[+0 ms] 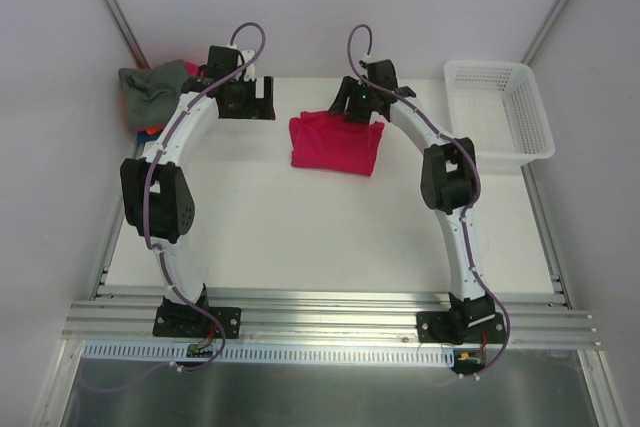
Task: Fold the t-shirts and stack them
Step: Put the neatly folded tshirt into the corner of the board with the left arm
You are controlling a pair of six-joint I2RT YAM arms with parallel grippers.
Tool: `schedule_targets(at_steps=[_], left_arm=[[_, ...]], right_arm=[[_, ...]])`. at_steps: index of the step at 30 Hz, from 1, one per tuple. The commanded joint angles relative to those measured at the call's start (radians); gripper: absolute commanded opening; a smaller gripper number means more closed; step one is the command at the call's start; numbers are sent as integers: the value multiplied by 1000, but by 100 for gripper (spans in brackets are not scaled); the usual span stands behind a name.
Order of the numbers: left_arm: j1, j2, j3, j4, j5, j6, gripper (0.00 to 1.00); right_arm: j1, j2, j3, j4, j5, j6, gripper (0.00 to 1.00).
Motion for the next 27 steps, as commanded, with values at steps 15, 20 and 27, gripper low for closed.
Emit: schedule_targets(at_steps=[15, 20, 27], left_arm=[[56, 337, 144, 33, 455, -248, 99], [58, 423, 168, 99, 594, -329, 99], [67, 506, 196, 205, 680, -440, 99]], right_arm=[[-18, -152, -30, 15, 71, -59, 68], [-14, -209, -90, -7, 68, -65, 68], [14, -209, -108, -18, 73, -80, 68]])
